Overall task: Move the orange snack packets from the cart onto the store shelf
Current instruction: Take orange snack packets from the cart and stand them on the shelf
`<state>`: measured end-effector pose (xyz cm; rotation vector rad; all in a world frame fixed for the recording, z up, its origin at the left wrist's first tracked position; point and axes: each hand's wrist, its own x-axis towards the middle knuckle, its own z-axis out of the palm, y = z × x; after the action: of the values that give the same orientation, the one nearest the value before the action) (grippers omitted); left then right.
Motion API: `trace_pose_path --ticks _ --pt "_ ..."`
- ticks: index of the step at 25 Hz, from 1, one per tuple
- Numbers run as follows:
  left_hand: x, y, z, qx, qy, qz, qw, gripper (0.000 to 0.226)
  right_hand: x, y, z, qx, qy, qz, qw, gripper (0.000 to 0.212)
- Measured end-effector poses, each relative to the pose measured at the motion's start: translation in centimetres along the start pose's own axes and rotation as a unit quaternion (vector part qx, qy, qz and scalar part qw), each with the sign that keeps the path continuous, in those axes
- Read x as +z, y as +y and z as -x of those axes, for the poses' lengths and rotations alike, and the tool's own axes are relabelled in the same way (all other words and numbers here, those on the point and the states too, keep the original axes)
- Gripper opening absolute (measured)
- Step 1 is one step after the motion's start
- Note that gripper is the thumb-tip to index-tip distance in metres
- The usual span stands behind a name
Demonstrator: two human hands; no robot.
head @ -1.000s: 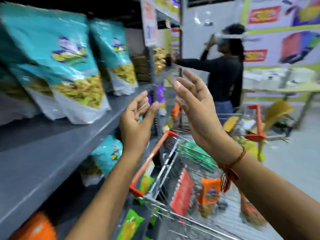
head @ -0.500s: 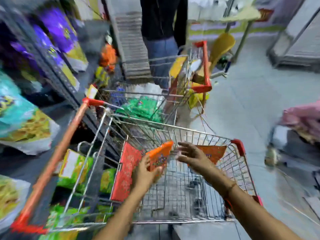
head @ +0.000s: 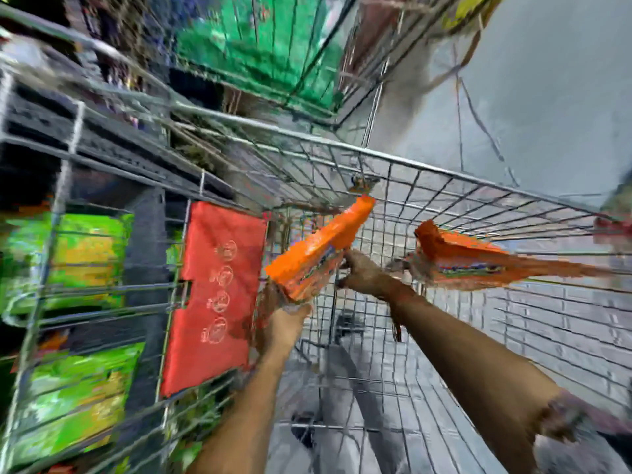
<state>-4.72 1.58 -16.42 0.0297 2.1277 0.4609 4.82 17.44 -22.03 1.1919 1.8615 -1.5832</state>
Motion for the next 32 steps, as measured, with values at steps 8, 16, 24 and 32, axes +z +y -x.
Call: trace_pose_path --ticks 8,16,24,32 --pt "0.2 0.2 -0.9 0.081 0.090 0.032 0.992 0.063 -0.6 -0.6 -2.2 -0.031 -0.039 -0.007 0.999 0.044" --pt "-5.3 1.9 3.6 0.190 0.000 0.038 0.981 0.077 -2.7 -0.6 5.9 -0.085 -0.044 -0.127 0.987 0.052" --pt "-15.4 0.4 17.8 0.344 0.082 0.210 0.912 0.041 0.2 -10.3 21.4 -0.255 -0.016 -0.231 0.939 0.045" --pt "-32.1 -5.4 39.8 0.494 0.295 0.367 0.731 0.058 6.3 -30.3 42.9 -0.547 -0.053 -0.162 0.820 0.042"
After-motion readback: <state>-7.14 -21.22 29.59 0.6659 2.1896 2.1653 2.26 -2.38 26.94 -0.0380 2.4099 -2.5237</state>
